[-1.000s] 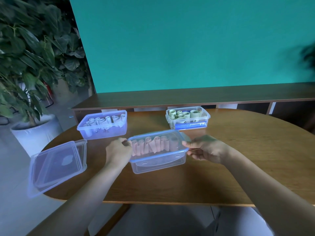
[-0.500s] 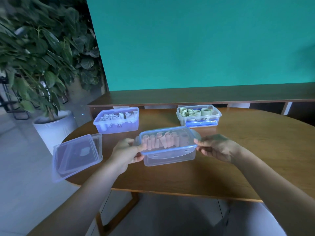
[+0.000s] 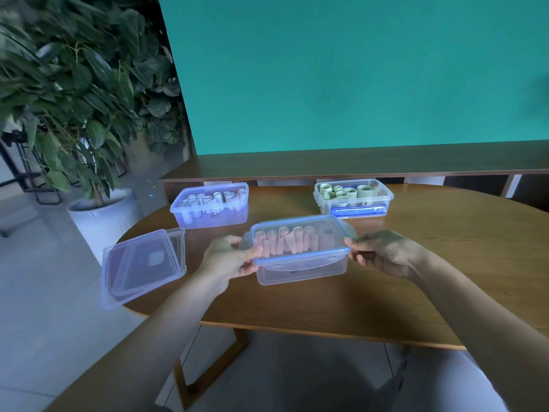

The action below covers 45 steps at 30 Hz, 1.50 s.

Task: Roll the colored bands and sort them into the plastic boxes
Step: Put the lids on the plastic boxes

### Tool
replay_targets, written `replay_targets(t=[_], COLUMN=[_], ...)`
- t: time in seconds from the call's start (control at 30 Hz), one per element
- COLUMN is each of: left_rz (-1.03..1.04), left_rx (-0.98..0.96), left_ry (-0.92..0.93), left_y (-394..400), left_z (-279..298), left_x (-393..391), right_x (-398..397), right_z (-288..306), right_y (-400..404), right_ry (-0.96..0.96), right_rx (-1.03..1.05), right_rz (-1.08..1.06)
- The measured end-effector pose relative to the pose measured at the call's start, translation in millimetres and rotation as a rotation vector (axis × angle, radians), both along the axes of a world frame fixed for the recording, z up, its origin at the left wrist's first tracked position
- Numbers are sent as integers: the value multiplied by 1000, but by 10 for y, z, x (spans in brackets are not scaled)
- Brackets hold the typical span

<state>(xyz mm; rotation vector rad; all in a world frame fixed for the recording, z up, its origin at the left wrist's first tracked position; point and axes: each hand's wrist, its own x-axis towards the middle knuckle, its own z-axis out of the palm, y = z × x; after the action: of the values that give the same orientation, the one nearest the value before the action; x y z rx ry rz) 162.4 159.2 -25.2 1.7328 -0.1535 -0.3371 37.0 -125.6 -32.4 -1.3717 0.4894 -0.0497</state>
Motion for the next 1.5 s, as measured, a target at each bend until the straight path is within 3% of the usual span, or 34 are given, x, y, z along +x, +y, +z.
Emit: replay_targets(t=[0.57,0.9,0.97,1.1,1.17,1.3,1.5], left_rz=[-106,-166,-152,-51,3,46,-23], left_rx=[101,295,338,400,392,406,281], left_ry=[97,77,47,-83,-132,-146,20], left_y=[6,-73,-76,-107,-126,-138,-156], left_z=[70,99,76,23,7,-7,5], left_x=[92,160,209,300,299,293,376], right_x=[15,7,23,116,137,122,90], right_z=[-76,-52,0,28,26,-28,3], right_y=[38,67,76,61,128,161,109], right_ry=[-48,-32,0,73,90,40,-45], right_rx=[-26,-2,-124,-908,-1048,-937,-694], right_rz=[-50,-71,-65,-93,-45,-43,11])
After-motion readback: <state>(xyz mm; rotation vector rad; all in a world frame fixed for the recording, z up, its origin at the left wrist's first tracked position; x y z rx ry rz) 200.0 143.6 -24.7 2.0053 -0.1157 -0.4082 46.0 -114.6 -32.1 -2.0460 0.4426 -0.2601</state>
